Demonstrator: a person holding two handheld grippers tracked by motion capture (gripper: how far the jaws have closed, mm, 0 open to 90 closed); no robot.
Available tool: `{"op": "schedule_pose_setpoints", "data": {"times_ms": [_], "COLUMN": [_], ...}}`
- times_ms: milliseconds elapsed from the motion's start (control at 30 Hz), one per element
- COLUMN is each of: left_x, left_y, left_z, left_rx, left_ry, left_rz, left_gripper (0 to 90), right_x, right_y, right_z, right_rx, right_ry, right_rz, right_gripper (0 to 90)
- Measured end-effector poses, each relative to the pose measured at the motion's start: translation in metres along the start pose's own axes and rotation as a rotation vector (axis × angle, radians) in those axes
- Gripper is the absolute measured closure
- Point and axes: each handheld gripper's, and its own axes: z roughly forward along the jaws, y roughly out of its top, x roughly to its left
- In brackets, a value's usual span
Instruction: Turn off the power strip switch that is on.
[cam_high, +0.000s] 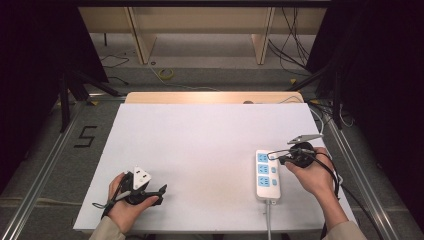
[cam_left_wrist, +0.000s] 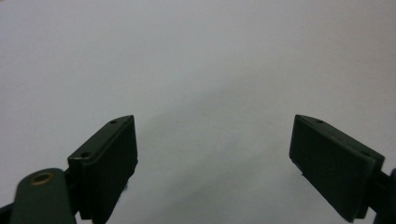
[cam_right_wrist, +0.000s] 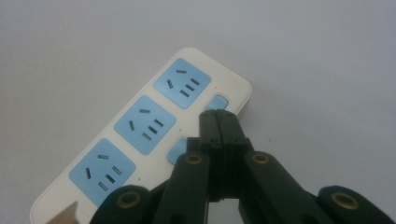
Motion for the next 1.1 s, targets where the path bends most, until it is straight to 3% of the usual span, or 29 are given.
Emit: {"op": "schedule_pose_setpoints", "data": {"times_ms": [1100], "left_x": [0.000], "left_y": [0.000], "left_z": [0.000], "left_rx": [-0.001], "left_ry": [0.001], "left_rz": [0.002], "left_gripper": [15.1], "right_x": [-0.003], "right_y": [0.017], "right_z": [0.006], "right_rx": [0.054], "right_ry": [-0.009], "right_rz": [-0.018], "right_gripper": [90.0]}}
